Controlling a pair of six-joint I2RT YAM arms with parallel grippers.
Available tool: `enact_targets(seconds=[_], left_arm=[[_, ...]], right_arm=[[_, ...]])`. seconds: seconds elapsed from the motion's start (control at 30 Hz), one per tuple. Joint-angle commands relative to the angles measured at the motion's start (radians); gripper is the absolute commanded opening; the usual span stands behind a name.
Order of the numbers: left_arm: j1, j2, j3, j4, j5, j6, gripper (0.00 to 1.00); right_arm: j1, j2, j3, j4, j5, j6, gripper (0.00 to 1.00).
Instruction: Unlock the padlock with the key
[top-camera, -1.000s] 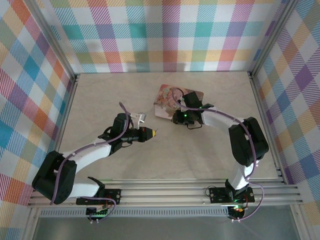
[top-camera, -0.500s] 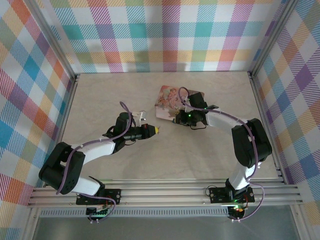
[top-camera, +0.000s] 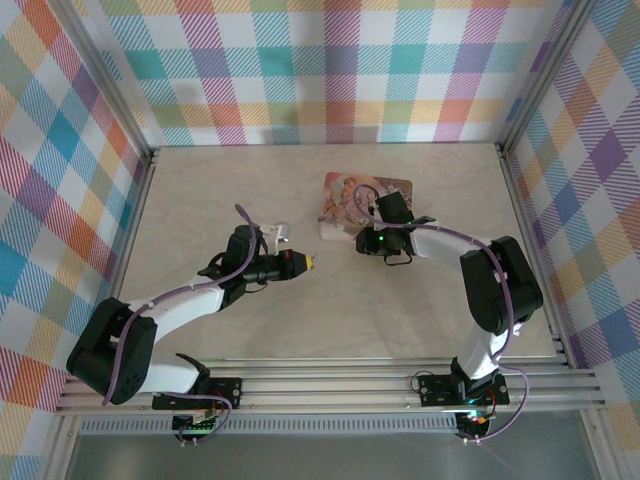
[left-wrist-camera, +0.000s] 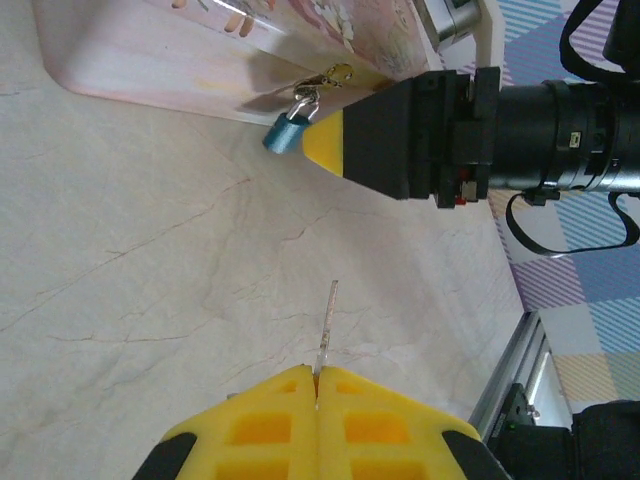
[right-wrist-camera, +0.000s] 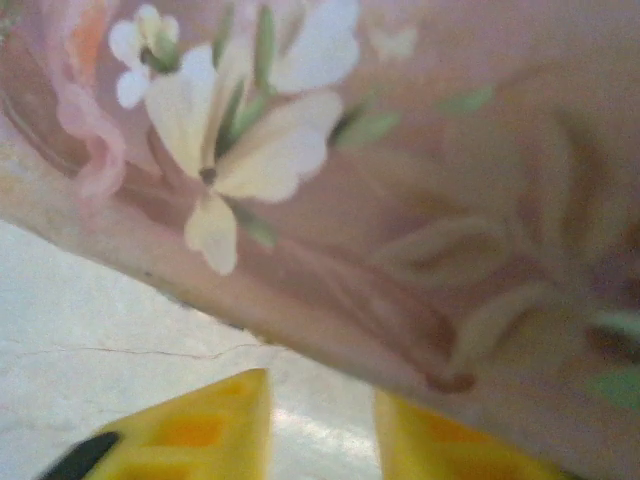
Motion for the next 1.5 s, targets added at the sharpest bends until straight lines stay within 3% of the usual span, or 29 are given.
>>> enact_targets(seconds=[0.0,0.13,0.37,0.8,1.07,1.47], left_arm=[[-0.011,-0.026,0.018,-0.051,-0.018,0.049,0.00],[-0.010,-0.027,0.016,-0.054,-0.017,0.055,0.00],[-0.011,-0.032,0.018,-0.077,-0.014,0.068,0.00],[-0.011,-0.048,0.018,-0.114,-0.012,0.090,0.00],[-0.011,-0.057,0.018,-0.138,-0.012,0.106,0.00],[-0.011,-0.057,0.014,-0.141,-0.012,0.112,0.00]], right_arm=[[0.028,-0.025,-0.023,0.022,0.103,-0.009,0.48],[0.082,-0.026,-0.014,0.018,0.226,0.007,0.55],[0.142,0.066,0.103,-0.084,0.396,0.092,0.57],[0.157,0.196,0.222,-0.101,0.492,0.203,0.55],[0.158,0.223,0.228,-0.037,0.505,0.169,0.47],[0.158,0.211,0.234,-0.007,0.521,0.080,0.24]])
